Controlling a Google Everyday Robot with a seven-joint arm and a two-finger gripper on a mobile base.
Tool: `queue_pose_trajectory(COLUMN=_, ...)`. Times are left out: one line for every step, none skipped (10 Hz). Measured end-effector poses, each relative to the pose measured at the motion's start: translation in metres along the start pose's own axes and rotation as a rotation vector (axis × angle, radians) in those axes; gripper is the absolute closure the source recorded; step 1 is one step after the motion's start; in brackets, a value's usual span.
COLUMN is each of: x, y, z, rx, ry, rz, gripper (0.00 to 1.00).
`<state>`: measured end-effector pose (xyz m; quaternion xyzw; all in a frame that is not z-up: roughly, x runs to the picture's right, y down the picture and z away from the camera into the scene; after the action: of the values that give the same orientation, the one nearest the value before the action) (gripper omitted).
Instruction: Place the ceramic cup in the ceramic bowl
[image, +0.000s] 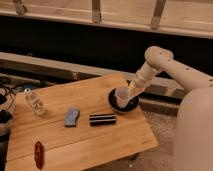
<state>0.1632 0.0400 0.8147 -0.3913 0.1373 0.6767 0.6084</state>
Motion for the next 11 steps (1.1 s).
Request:
queue_pose_trajectory(x=-0.0003, y=-0.0009, z=0.0008, rx=-0.001, ry=0.0, rz=0.003, gripper=0.96)
queue_pose_trajectory(x=-0.0006, y=-0.0011, z=0.0014, rx=-0.001, ry=0.001, rz=0.005, gripper=0.96)
queue_pose_trajectory(x=-0.0008, y=-0.0007, z=0.0024, rx=-0.001, ry=0.002, rz=0.005, gripper=0.96)
queue_pose_trajectory(x=-0.0005, y=-0.0007, z=0.0035, rx=-0.002, ry=0.003, rz=0.006, gripper=0.96)
queue_pose_trajectory(x=0.0004, y=-0.0015, z=0.0044, rx=0.0, ry=0.005, rz=0.006, gripper=0.96)
queue_pose_trajectory(x=0.0011, y=-0.0023, z=0.0051, rx=0.001, ry=0.005, rz=0.006, gripper=0.96)
queue_pose_trajectory(x=0.0016, y=-0.0028, z=0.0057, rx=0.002, ry=0.006, rz=0.006, gripper=0.96)
queue_pose_trajectory(x=0.002, y=-0.0032, z=0.006, rx=0.002, ry=0.006, rz=0.005, gripper=0.94)
queue_pose_trajectory(x=0.0017, y=-0.0034, z=0.0056, rx=0.0, ry=0.005, rz=0.006, gripper=0.86)
queue_pose_trajectory(x=0.0015, y=-0.0034, z=0.006, rx=-0.001, ry=0.006, rz=0.007, gripper=0.76)
queue_pose_trajectory(x=0.0024, y=-0.004, z=0.007, rx=0.0, ry=0.008, rz=0.008, gripper=0.7)
